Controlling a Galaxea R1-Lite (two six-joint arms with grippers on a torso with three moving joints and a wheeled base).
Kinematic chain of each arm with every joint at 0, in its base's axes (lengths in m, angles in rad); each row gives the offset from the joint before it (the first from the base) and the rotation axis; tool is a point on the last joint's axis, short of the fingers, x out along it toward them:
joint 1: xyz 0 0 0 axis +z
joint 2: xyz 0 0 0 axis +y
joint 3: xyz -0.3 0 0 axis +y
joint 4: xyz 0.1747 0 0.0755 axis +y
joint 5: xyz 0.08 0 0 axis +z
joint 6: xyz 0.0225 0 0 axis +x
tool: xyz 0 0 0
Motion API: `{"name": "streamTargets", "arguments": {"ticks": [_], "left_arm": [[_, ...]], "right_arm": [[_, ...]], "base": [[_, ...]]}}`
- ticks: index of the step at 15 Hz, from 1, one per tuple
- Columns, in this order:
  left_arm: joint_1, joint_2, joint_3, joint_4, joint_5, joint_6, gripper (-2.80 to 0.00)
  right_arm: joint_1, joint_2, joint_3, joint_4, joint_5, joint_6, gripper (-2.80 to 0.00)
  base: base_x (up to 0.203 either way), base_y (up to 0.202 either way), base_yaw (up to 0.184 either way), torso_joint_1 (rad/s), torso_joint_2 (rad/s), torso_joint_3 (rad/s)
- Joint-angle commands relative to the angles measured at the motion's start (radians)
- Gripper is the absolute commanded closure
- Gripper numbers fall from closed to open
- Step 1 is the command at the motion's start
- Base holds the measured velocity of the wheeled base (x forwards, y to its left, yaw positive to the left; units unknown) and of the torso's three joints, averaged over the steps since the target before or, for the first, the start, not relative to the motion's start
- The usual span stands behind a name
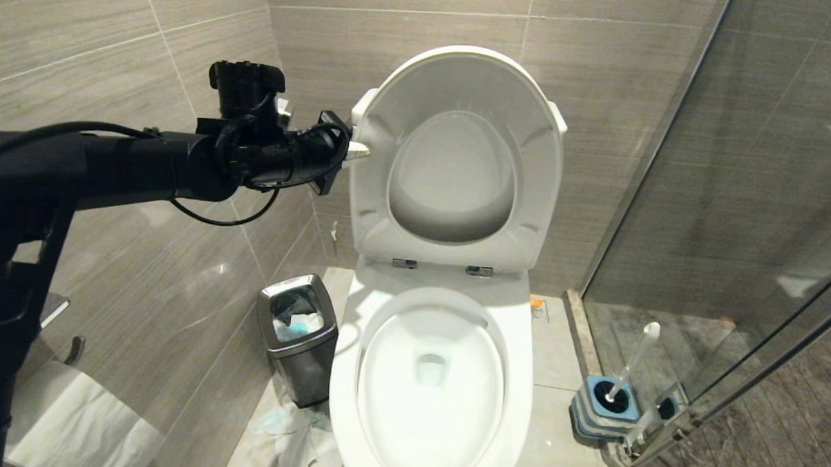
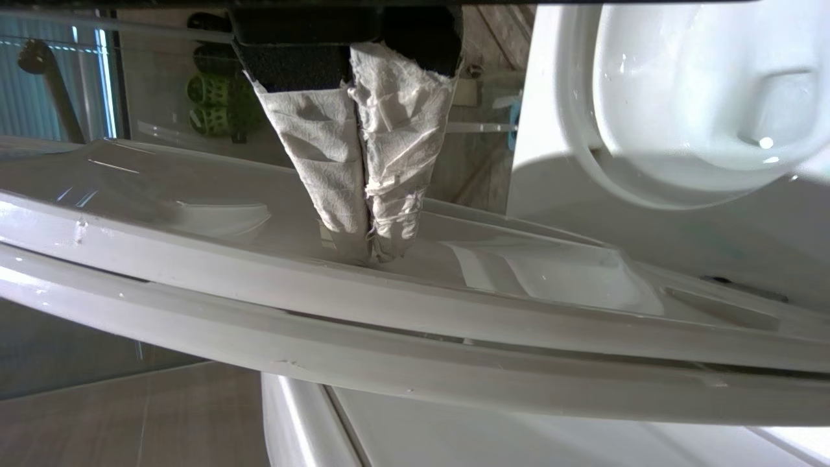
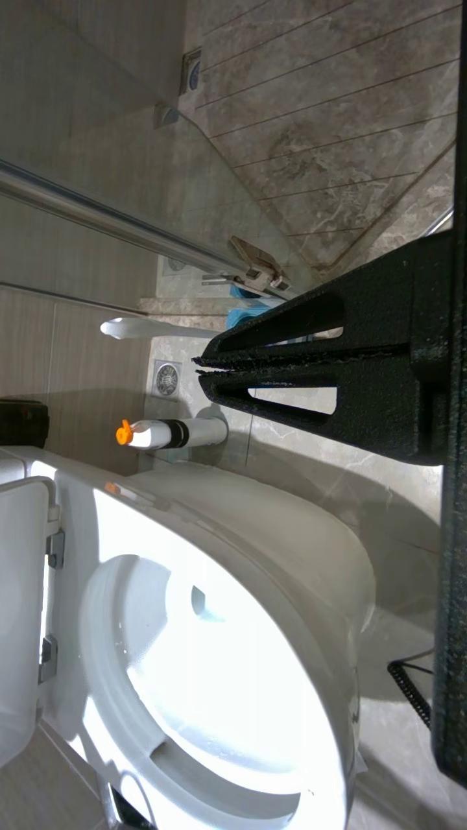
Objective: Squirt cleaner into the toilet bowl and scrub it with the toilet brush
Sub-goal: Use the left hand to lift the toilet lid slightly
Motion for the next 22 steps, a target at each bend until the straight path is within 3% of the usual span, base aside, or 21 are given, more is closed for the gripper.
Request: {"name": "streamTargets", "arguments": {"ticks": [1,4,7,10,14,16,22], "left_arm": [[-0.005,0.004,0.001,-0.040,0.020,-0.004,0.00],[-0.025,0.035,0.002,-0.164,0.049,0.002,0.00],[-0.032,0.047,0.004,-0.180,0.050,0.068,0.00],[-0.034,0.056,0.004,-0.180,0.055,0.085,0.00],[-0.029,0.070,0.022,-0.193,0.056,0.234,0.00],[-0.026,0.072,0.033,-0.185,0.047,0.277,0.00],[-0.026,0.070,0.032,-0.089,0.002,0.253,0.00]], "right_arm": [[0.000,0.001,0.001,0.000,0.000,0.000,0.00],[0.000,0.001,0.002,0.000,0.000,0.000,0.00],[0.000,0.001,0.002,0.000,0.000,0.000,0.00],[0.000,0.001,0.002,0.000,0.000,0.000,0.00],[0.000,0.001,0.002,0.000,0.000,0.000,0.00],[0.000,0.001,0.002,0.000,0.000,0.000,0.00],[0.000,0.001,0.002,0.000,0.000,0.000,0.00]], "base": [[0.000,0.000,0.000,0.000,0.00,0.000],[0.000,0.000,0.000,0.000,0.00,0.000],[0.000,0.000,0.000,0.000,0.00,0.000],[0.000,0.000,0.000,0.000,0.00,0.000],[0.000,0.000,0.000,0.000,0.00,0.000],[0.000,0.000,0.000,0.000,0.00,0.000],[0.000,0.000,0.000,0.000,0.00,0.000]]}}
